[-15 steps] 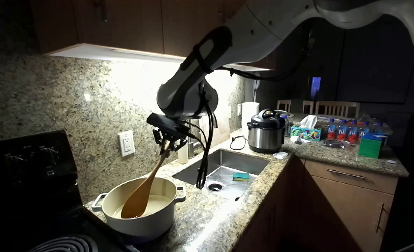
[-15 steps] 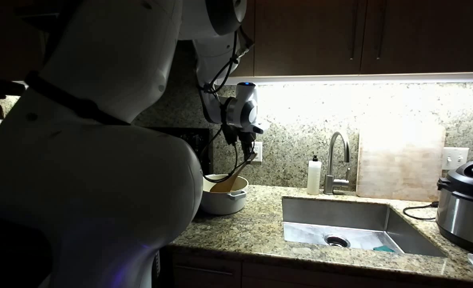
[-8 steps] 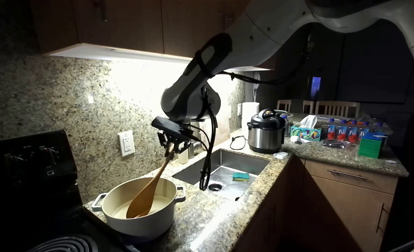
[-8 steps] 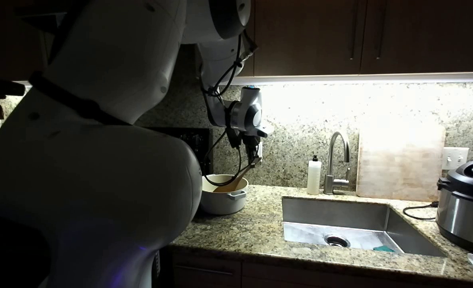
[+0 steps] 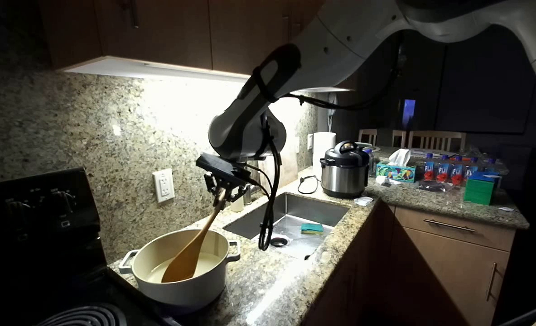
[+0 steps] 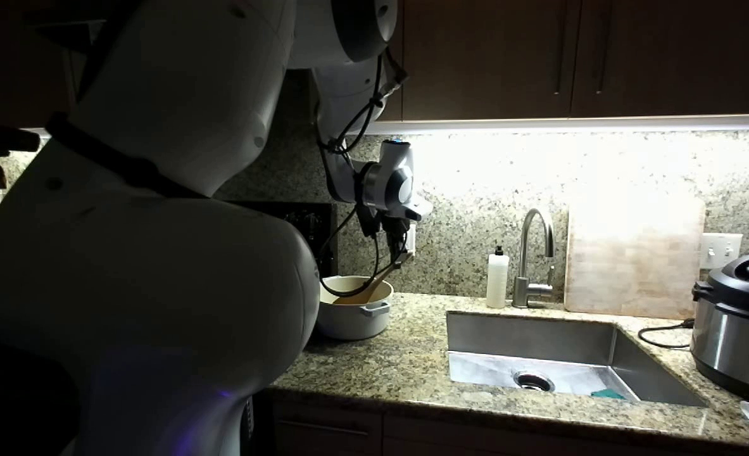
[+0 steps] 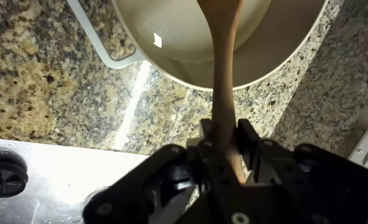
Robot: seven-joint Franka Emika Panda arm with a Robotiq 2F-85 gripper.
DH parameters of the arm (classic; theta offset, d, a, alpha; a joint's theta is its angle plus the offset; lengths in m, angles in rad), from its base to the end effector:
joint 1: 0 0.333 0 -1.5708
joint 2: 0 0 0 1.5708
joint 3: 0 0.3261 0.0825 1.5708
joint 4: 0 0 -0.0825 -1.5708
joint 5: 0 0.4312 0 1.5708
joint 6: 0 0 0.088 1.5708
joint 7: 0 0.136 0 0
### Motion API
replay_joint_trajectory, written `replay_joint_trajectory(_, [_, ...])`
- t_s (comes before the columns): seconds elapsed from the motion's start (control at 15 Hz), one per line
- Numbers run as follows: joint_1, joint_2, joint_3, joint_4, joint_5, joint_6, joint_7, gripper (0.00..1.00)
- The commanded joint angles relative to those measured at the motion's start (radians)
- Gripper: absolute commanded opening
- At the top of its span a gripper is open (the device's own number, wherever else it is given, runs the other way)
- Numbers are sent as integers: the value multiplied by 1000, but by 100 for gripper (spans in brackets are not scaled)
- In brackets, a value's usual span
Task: Hold the wooden spoon and stir in the pot on the countertop.
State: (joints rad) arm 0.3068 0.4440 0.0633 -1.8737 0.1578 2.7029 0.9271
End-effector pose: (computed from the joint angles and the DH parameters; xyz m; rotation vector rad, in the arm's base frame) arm 0.6730 0.2546 0.2670 -2.6273 0.9566 -0.3311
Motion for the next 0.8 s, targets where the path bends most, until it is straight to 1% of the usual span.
replay_joint_trajectory(0.0, [-23,-40,38,-71,39,46,-45,6])
replay_joint_trajectory(0.27, [-30,-14,58,-36,47,21,-59,6])
replay_joint_trajectory(0.73, [-39,14,41,53,30,-33,-49,6])
